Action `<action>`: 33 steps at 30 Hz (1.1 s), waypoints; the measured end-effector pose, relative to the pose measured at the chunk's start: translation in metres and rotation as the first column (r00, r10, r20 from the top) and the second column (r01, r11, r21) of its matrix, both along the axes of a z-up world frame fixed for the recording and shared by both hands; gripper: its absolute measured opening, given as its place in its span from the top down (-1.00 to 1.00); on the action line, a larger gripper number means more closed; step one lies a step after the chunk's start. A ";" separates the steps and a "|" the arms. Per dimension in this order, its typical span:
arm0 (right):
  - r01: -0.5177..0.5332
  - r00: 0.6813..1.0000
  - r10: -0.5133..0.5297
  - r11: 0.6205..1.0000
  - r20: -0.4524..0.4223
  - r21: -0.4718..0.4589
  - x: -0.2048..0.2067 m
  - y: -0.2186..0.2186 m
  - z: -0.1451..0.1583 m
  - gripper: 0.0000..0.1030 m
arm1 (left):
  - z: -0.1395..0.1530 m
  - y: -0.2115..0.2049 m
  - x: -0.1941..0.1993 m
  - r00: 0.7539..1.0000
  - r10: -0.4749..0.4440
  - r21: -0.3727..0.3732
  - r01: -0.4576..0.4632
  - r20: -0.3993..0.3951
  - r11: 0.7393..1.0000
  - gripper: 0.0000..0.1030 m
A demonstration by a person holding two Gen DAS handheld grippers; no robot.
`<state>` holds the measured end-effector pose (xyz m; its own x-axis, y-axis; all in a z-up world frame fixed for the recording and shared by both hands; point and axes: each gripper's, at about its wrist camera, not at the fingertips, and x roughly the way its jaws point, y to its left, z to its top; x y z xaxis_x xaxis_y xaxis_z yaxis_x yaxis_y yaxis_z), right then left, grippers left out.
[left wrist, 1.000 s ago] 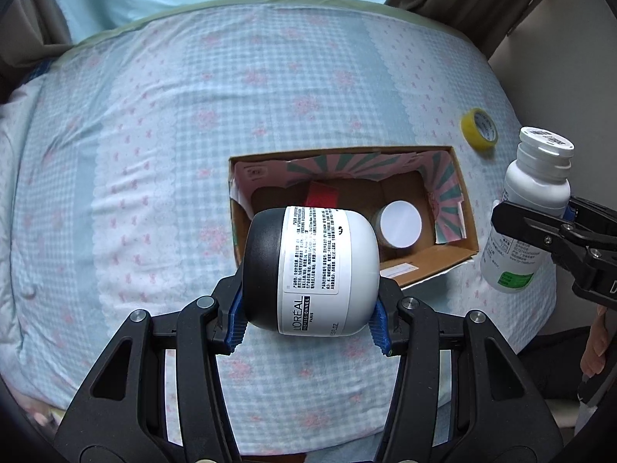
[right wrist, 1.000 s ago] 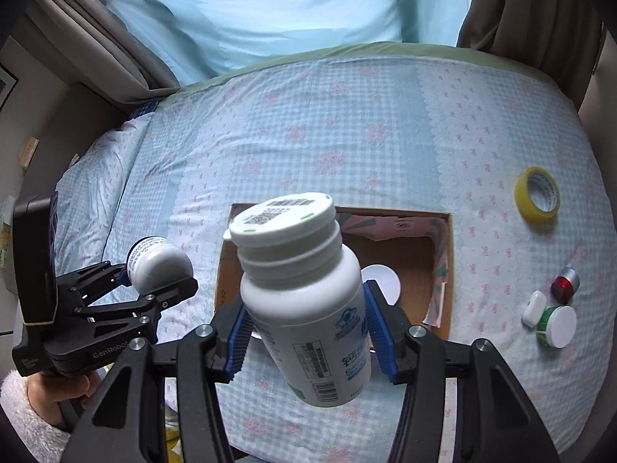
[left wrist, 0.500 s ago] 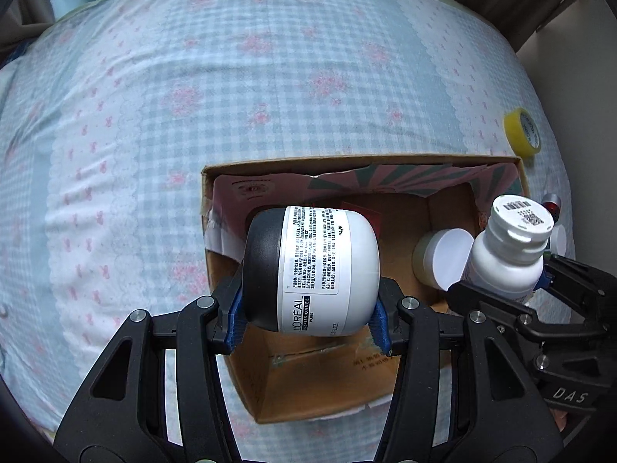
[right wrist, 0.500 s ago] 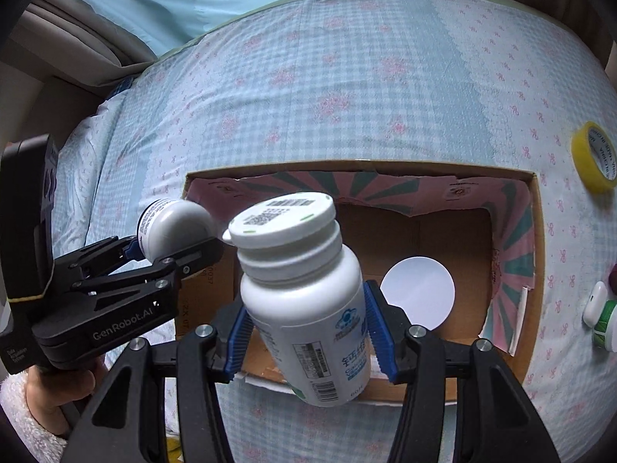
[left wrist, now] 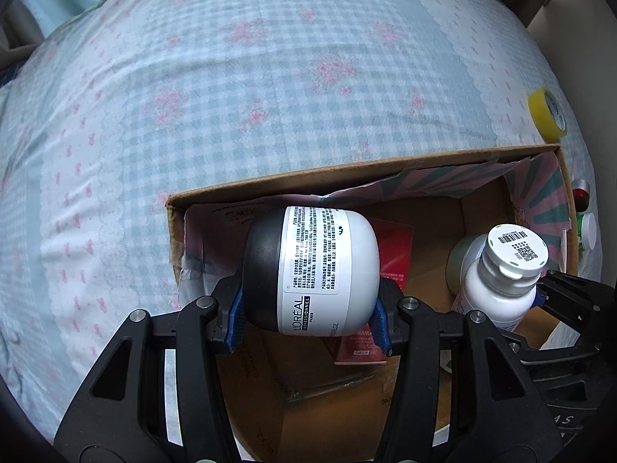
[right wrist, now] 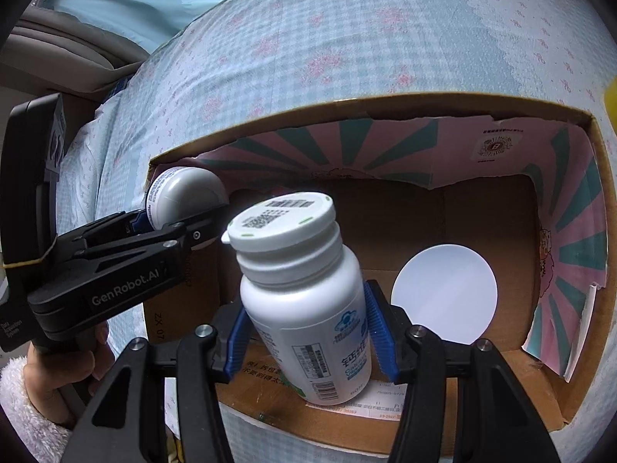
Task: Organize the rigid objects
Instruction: 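Release the jar and bottle into the box and lift both tools away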
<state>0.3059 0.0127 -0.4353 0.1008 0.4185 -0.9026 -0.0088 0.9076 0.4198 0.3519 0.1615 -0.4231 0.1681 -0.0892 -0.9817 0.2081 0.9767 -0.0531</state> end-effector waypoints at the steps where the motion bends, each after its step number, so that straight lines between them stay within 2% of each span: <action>1: -0.001 1.000 0.001 1.000 -0.004 -0.004 0.000 0.000 -0.002 0.00 | 0.000 -0.001 0.000 1.000 -0.005 -0.003 0.005 0.000 1.000 0.08; 2: 0.007 1.000 -0.007 1.000 -0.009 -0.008 0.000 -0.001 -0.004 0.00 | 0.002 -0.001 0.001 1.000 -0.004 -0.012 0.004 0.001 1.000 0.06; 3: 0.028 0.999 -0.028 0.999 -0.019 -0.018 0.000 -0.003 -0.005 -0.04 | 0.005 0.001 0.000 1.000 0.001 -0.026 0.000 0.006 1.000 -0.05; 4: 0.055 0.998 -0.057 0.998 -0.033 -0.039 -0.001 -0.005 -0.006 -0.36 | 0.011 0.002 -0.001 1.000 0.006 -0.032 -0.006 0.020 0.999 -0.28; 5: 0.075 0.997 -0.076 0.996 -0.033 -0.044 -0.002 -0.009 -0.005 -0.91 | 0.018 0.004 -0.001 0.999 0.004 -0.067 -0.002 0.033 0.998 -0.69; 6: 0.081 0.996 -0.082 0.996 -0.024 -0.031 -0.004 -0.013 -0.003 -1.00 | 0.024 0.004 -0.003 0.999 0.003 -0.083 0.000 0.045 0.997 -0.98; 10: 0.078 0.997 -0.079 0.995 -0.008 -0.057 -0.016 -0.022 0.004 -1.00 | 0.037 0.001 -0.008 0.997 -0.008 -0.067 0.013 0.079 0.998 -1.00; 15: 0.064 0.998 -0.063 0.993 0.012 -0.095 -0.023 -0.022 0.007 -1.00 | 0.035 0.008 -0.011 0.999 0.016 -0.060 -0.013 0.047 0.998 -1.00; 23: 0.055 0.998 -0.051 0.992 0.029 -0.114 -0.021 -0.022 0.026 -1.00 | 0.050 0.020 -0.022 0.998 0.038 -0.048 -0.036 0.048 0.998 -1.00; 28: 0.035 0.999 -0.033 0.991 0.014 -0.132 -0.021 -0.015 0.045 -1.00 | 0.071 0.028 -0.033 0.996 0.061 -0.053 -0.058 0.059 0.997 -1.00; 33: 0.051 0.998 -0.047 0.989 0.036 -0.138 -0.035 -0.018 0.081 -1.00 | 0.100 0.040 -0.053 0.994 0.086 -0.050 -0.082 0.075 0.995 -1.00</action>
<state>0.2711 -0.0056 -0.3548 0.1484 0.2831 -0.9475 0.0254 0.9567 0.2899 0.2989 0.2011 -0.3229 0.2517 -0.1172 -0.9607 0.1310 0.9876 -0.0862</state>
